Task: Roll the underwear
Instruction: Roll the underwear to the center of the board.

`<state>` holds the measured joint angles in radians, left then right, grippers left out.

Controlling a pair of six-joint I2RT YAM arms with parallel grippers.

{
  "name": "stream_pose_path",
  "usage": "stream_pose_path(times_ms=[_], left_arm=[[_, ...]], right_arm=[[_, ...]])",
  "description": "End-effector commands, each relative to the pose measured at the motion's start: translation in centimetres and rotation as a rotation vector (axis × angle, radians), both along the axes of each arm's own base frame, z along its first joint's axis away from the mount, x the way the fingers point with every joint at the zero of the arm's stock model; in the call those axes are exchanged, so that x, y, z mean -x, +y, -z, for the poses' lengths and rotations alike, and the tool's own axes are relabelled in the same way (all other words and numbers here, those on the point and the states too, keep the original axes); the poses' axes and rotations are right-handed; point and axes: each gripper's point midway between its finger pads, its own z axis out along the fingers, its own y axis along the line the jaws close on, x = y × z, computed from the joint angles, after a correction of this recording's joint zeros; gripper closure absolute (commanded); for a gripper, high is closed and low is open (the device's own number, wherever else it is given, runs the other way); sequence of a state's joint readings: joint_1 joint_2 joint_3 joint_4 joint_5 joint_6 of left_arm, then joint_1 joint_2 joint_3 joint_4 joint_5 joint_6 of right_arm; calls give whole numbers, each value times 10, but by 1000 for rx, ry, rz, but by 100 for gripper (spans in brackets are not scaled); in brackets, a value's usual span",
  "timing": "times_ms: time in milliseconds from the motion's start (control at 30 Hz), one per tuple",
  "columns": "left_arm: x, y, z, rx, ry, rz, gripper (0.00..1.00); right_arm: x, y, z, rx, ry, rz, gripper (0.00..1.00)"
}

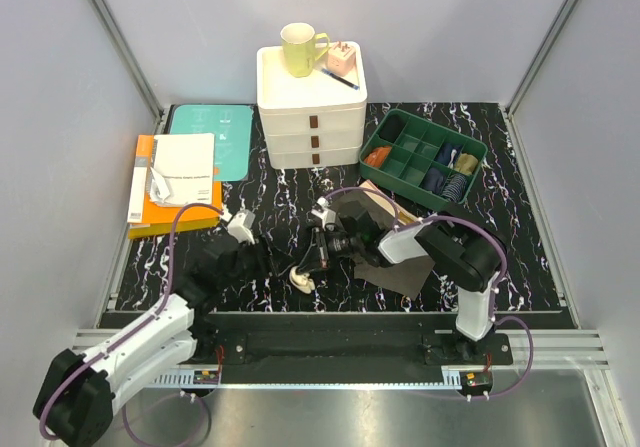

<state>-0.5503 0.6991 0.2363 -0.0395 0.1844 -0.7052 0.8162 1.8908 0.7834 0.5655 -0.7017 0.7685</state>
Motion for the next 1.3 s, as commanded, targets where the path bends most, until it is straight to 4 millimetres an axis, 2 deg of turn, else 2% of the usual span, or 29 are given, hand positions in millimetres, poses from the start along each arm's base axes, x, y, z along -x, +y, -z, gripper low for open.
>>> stream_pose_path(times_ms=[0, 67, 300, 533, 633, 767, 900, 1000, 1033, 1267], left_arm=[[-25, -10, -16, 33, -166, -14, 37], [-23, -12, -3, 23, -154, -6, 38], [-24, -23, 1, 47, -191, 23, 45], [-19, -33, 18, 59, -151, 60, 53], [-15, -35, 33, 44, -100, 64, 59], [-12, -37, 39, 42, -78, 58, 69], [-10, -38, 45, 33, -56, 49, 86], [-10, -32, 56, 4, -11, 11, 95], [-9, -31, 60, -8, 7, 3, 100], [-8, -31, 70, -17, 115, -54, 100]], right_arm=[[-7, -3, 1, -30, 77, -11, 100], [-10, -6, 6, -27, 102, -3, 100], [-19, -9, 18, -12, 142, 5, 100], [-26, -9, 25, -5, 169, 15, 100], [-30, -9, 25, -6, 173, 19, 100], [-33, -7, 25, -3, 171, 24, 100], [-39, -10, 21, -7, 165, 38, 100], [-47, -14, 11, -1, 143, 59, 90], [-50, -15, 5, 7, 124, 64, 79], [-73, -28, -32, 24, 18, 121, 41]])
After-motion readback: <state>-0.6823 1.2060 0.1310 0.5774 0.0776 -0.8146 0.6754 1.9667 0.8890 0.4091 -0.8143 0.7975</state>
